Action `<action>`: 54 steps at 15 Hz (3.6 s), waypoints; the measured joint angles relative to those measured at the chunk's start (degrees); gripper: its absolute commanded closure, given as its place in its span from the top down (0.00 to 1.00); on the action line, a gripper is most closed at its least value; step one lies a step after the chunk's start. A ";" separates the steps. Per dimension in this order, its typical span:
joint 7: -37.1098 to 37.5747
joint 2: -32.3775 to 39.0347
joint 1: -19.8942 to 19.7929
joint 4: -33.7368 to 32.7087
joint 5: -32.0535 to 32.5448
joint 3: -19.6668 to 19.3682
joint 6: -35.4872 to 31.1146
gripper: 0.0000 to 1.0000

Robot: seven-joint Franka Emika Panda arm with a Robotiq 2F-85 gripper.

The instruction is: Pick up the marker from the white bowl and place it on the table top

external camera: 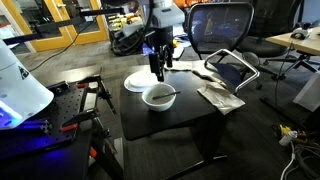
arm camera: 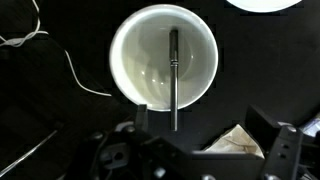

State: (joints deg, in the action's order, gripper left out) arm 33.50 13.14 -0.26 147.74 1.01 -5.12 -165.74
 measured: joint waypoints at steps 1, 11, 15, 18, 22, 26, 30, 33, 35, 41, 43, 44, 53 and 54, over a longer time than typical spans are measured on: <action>-0.77 0.96 0.00 -0.01 -0.51 -0.20 -0.98 1.00; -8.00 6.19 0.01 -0.75 -5.86 -0.47 -2.69 0.53; -9.71 7.87 0.01 -1.58 -7.01 -0.44 -2.69 0.56; -9.75 9.31 0.01 -2.37 -7.19 -0.23 -2.69 0.58; -9.75 11.32 0.05 -3.72 -7.31 -0.01 -2.68 0.52; -9.75 13.64 0.23 -5.36 -7.32 -0.01 -2.68 0.44; -9.75 15.92 0.82 -7.07 -7.32 -0.23 -2.67 0.07; -9.75 17.11 1.62 -8.06 -7.32 -0.61 -2.65 0.01; -9.75 17.14 2.56 -8.18 -7.31 -1.52 -2.64 0.03; -9.70 15.18 6.26 -7.19 -7.28 -6.96 -2.64 0.03; -9.71 12.75 6.43 -5.98 -7.25 -7.96 -2.64 0.03; -9.75 11.14 6.29 -5.19 -7.25 -8.11 -2.64 0.03; -16.17 -6.09 2.24 -0.24 -7.43 -3.82 0.86 0.03; -17.16 -7.61 1.88 -0.29 -8.00 -2.77 1.91 0.03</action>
State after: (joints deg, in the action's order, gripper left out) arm 16.34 5.53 1.61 147.45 -6.99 -7.90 -163.83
